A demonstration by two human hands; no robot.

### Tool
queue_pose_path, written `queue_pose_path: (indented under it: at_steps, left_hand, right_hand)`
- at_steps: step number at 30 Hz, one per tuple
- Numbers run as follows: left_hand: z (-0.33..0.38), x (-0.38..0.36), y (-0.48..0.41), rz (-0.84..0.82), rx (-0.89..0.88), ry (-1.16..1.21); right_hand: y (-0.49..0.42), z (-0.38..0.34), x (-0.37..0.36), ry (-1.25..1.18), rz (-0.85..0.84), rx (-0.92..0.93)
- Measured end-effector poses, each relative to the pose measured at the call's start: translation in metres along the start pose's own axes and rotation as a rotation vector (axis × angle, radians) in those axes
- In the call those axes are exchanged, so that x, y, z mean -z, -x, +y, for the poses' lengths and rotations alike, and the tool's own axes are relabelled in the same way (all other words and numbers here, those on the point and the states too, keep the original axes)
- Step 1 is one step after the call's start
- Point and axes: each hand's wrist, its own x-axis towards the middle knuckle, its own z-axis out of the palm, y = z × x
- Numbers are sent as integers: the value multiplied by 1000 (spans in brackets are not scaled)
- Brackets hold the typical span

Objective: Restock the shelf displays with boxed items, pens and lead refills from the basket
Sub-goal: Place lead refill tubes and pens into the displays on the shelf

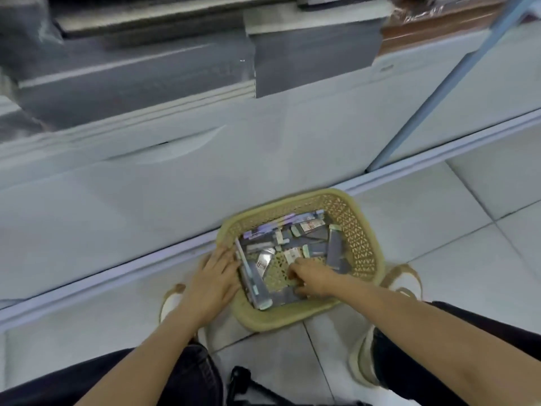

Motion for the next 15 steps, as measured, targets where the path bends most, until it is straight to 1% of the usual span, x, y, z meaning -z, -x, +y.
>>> queue_pose_path:
  at_steps: [2, 4, 6, 8, 10, 12, 13, 15]
  left_hand:
    - [-5, -8, -2, -26, 26, 29]
    - [-7, -17, -2, -52, 73, 61]
    - [-6, -17, -2, -2, 52, 70]
    - [-5, -12, -7, 99, 12, 89]
    - [1, -6, -16, 188, -11, 166]
    - [13, -3, -25, 173, -22, 296]
    - [21, -2, -29, 146, -16, 351]
    - [34, 1, -35, 143, 73, 494]
  right_hand:
    - [-2, -1, -8, 9, 13, 4]
    - [-4, -2, -10, 0, -25, 12]
    - [-6, 0, 1, -75, -41, 6]
    - [-5, 5, 23, -241, 26, -9]
    - [-1, 6, 48, -481, 127, -2]
    - [2, -4, 67, -697, 200, 49]
    - [2, -10, 73, -758, 215, 76]
    - [-1, -25, 80, -853, 213, 105]
